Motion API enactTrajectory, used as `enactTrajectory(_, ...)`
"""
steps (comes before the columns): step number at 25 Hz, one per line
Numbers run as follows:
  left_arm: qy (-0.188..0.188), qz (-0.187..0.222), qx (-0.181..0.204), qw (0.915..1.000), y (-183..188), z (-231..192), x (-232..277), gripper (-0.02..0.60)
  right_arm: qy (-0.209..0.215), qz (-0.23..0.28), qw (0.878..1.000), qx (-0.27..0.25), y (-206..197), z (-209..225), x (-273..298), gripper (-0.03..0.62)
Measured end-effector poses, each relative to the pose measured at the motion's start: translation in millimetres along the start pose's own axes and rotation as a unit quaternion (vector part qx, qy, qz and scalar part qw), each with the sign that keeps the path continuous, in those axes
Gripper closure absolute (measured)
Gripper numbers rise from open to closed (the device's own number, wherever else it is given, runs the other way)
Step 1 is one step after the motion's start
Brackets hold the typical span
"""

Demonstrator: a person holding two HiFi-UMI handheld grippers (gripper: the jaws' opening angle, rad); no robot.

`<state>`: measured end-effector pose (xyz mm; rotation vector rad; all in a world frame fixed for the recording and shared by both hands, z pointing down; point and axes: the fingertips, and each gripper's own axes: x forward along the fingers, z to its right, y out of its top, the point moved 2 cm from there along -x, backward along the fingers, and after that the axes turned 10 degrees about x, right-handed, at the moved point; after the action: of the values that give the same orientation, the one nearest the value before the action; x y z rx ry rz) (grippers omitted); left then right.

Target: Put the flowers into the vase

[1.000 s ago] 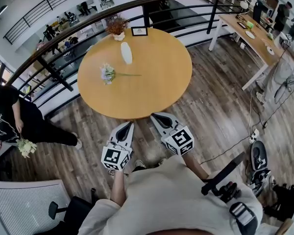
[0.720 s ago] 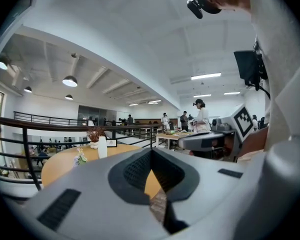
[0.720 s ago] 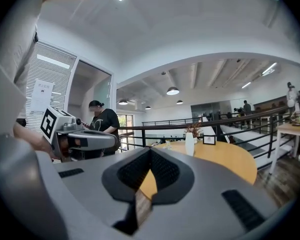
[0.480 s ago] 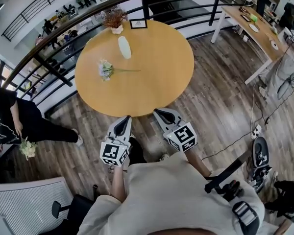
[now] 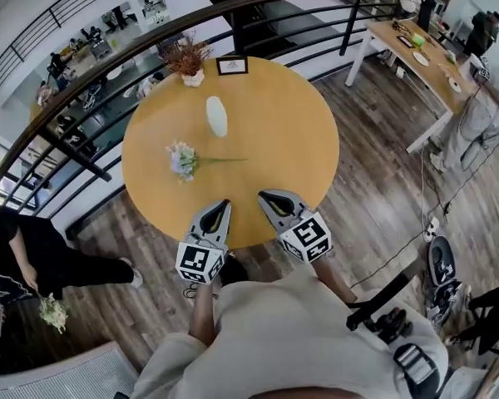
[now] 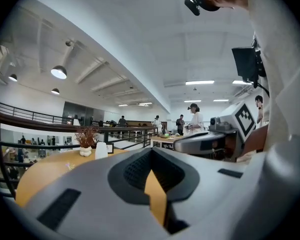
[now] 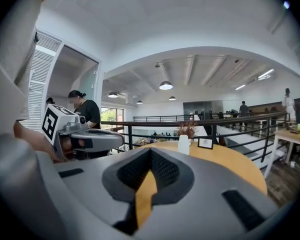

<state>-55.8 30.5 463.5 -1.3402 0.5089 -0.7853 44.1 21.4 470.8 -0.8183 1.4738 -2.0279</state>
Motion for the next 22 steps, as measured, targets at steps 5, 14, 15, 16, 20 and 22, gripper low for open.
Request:
enactTrajectory(5,-0.016,0.008,-0.002,0.9998,0,-72,6,0.575,-0.014,0.000,1.000,-0.002,25,-5,68,0.585)
enactTrajectory(14,-0.012,-0.002,-0.015,0.9998,-19,-141,-1,0.575,-0.022,-0.020,1.000,-0.001,30,-9,135,0.585)
enactTrajectory(15,-0.010,-0.005,-0.018,0.9998,-23,-144,-2,0.575,-0.021,-0.023,1.000,0.001,28,-8,138,0.585)
enactTrajectory(16,-0.007,-0.008,-0.022,0.9997,-27,-147,-1,0.575,-0.019,-0.026,0.999,0.003,26,-7,142,0.585)
enactTrajectory(20,0.006,-0.020,-0.033,0.9992,-31,-156,4,0.575,-0.003,-0.037,0.999,0.004,27,1,153,0.585)
enactTrajectory(22,0.018,-0.022,-0.039,0.9988,-29,-161,7,0.575,0.009,-0.041,0.999,0.003,30,5,156,0.585)
